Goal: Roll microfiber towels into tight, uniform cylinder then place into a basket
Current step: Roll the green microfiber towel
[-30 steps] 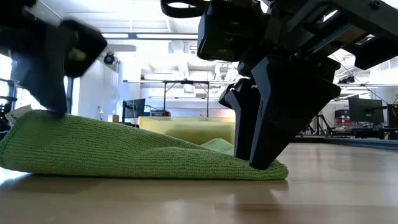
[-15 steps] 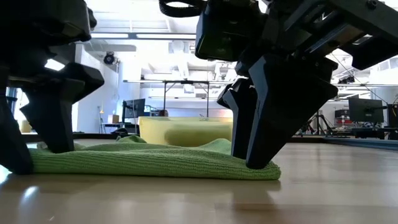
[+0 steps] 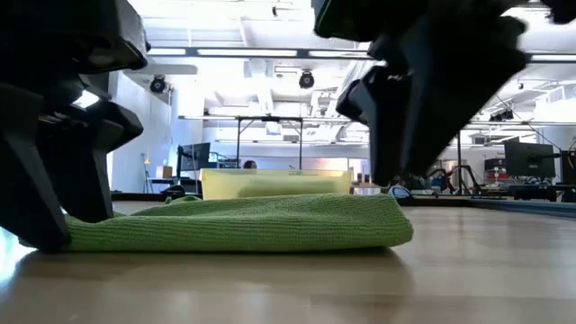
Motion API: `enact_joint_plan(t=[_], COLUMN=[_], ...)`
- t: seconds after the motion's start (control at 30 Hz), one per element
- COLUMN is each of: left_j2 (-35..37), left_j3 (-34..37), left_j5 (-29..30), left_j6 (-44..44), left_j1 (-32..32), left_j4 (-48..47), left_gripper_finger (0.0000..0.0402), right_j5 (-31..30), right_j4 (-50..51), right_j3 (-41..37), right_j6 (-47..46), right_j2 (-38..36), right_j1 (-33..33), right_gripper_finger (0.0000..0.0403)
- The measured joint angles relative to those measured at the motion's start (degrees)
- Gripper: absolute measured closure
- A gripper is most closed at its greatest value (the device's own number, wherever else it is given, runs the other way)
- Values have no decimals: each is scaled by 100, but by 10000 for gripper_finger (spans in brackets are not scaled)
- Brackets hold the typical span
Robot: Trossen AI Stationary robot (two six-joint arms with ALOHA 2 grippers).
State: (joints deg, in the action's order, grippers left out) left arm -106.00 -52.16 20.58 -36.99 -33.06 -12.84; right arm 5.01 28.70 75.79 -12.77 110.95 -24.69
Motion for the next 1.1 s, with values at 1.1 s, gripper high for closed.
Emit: enact_joint_plan(t=[1.1], left_j2=[1], left_j3=[22], left_j5=[-324], left_j6=[-1147], left_j1=[90], left_j4=[382], left_gripper_finger=[235], right_j5=[-2249], right_j4=[-392], right_j3=[55], right_j6=[502], right_j2=[765], right_j1=[-735], right_gripper_finger=[185])
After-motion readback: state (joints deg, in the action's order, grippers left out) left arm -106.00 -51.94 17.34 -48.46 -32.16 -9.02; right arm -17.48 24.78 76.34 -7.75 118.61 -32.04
